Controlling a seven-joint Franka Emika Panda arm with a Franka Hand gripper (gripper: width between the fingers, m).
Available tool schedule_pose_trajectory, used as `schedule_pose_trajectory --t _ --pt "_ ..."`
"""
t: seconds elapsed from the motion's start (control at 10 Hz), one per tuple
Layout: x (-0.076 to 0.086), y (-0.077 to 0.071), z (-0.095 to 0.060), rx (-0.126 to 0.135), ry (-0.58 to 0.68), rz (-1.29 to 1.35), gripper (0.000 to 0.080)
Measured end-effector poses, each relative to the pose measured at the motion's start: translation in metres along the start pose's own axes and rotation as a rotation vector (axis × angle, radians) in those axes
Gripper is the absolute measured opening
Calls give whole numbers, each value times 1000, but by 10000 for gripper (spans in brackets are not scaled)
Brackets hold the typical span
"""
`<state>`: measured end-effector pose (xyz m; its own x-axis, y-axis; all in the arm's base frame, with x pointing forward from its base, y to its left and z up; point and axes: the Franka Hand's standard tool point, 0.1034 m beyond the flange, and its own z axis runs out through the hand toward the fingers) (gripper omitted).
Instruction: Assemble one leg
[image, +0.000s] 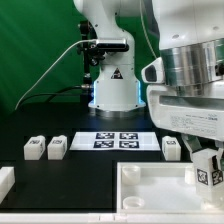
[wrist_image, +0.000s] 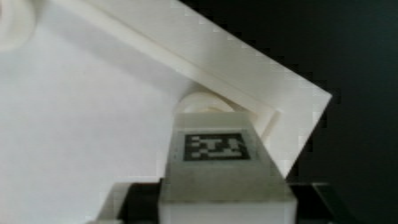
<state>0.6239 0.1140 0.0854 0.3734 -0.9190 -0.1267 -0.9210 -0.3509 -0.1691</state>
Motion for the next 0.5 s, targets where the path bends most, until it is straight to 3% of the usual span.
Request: schedule_pose_trajectory --t 0.1,0.3,0.5 --pt "-3 0 1 43 -12 253 294" --pt "-5 0 2 53 -29 583 294" --pt "-5 0 2 55 -32 622 294"
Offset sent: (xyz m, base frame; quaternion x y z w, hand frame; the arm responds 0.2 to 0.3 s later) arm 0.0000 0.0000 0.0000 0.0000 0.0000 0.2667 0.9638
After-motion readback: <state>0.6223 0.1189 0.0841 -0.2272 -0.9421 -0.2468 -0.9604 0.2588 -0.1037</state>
